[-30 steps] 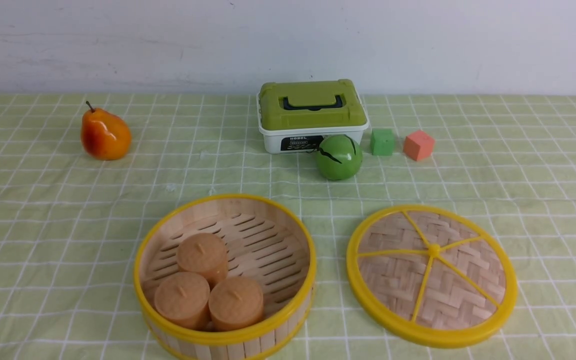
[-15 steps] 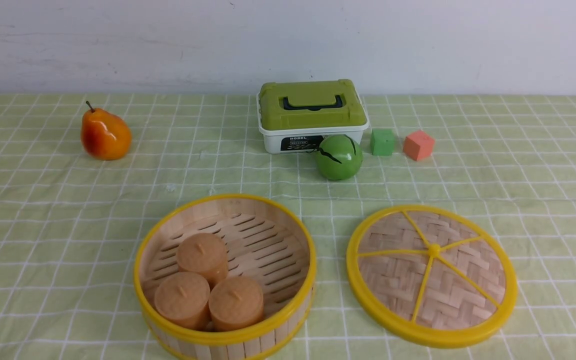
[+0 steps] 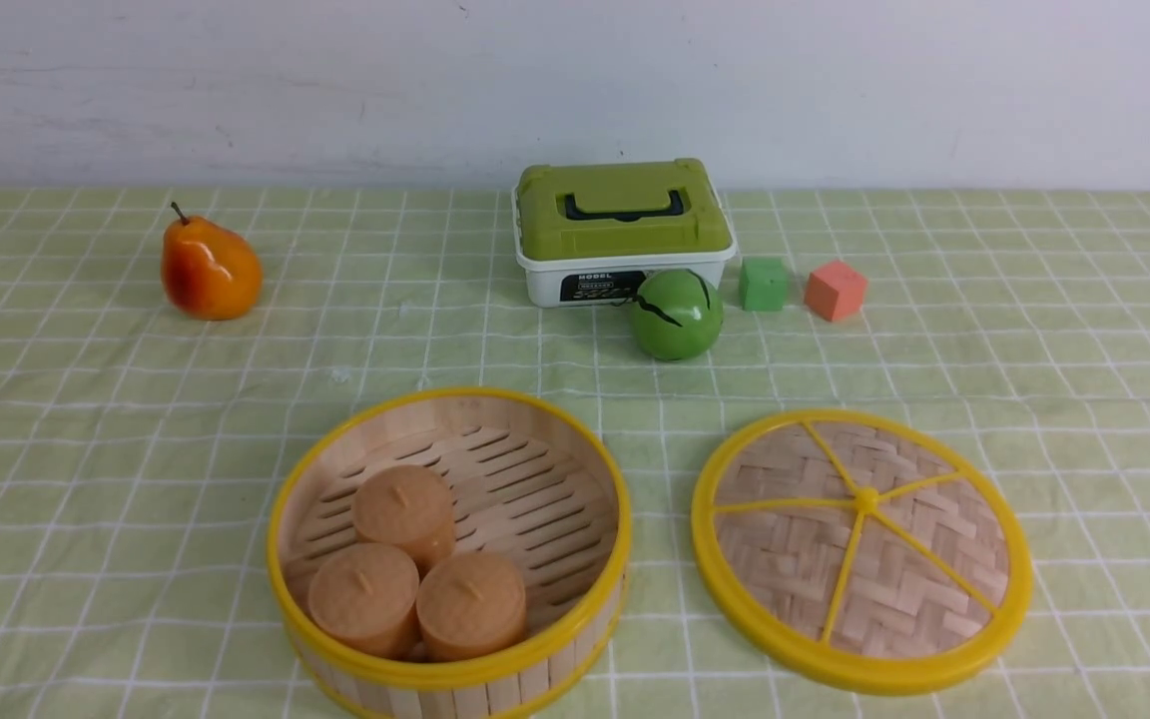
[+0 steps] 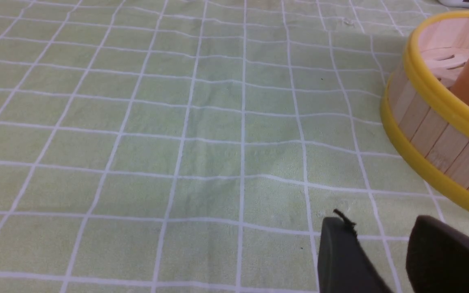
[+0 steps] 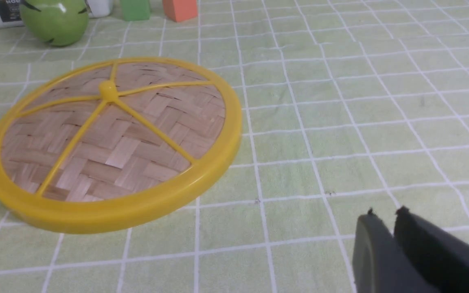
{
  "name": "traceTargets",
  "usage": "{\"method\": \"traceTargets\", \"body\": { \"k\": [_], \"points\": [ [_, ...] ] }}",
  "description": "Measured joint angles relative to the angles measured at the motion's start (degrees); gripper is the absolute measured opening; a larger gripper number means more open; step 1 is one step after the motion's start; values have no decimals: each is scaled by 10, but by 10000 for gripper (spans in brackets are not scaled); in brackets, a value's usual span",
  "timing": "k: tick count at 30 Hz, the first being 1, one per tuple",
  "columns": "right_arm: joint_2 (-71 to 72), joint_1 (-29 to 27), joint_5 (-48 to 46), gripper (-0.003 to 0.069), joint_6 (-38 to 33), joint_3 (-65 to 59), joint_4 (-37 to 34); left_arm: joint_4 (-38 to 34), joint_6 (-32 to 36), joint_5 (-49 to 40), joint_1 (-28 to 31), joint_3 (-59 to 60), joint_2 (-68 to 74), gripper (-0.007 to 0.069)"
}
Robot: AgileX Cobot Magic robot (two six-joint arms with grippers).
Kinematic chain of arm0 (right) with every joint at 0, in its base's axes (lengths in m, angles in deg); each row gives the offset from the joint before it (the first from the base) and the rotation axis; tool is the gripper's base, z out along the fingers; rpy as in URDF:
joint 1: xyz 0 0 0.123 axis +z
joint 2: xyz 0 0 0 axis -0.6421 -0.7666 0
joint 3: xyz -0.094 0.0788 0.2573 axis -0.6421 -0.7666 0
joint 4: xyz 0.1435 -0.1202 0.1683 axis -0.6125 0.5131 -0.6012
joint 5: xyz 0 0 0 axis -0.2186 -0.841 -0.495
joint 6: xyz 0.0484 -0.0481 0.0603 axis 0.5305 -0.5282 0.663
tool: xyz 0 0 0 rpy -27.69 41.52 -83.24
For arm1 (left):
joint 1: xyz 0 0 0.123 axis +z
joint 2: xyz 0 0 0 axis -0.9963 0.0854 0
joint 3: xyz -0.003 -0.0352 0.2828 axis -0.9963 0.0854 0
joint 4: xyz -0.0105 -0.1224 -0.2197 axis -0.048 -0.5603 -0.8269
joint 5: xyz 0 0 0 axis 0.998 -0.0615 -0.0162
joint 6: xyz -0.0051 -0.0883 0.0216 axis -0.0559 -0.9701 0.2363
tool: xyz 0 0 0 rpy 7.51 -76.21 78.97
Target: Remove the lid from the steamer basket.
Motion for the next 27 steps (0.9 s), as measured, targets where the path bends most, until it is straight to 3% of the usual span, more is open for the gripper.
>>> {"method": "traceTargets", "body": {
  "k": [27],
  "points": [
    [0,0,0,80,0,0,0,0,0,0,0,0,0,239]
  ]
}}
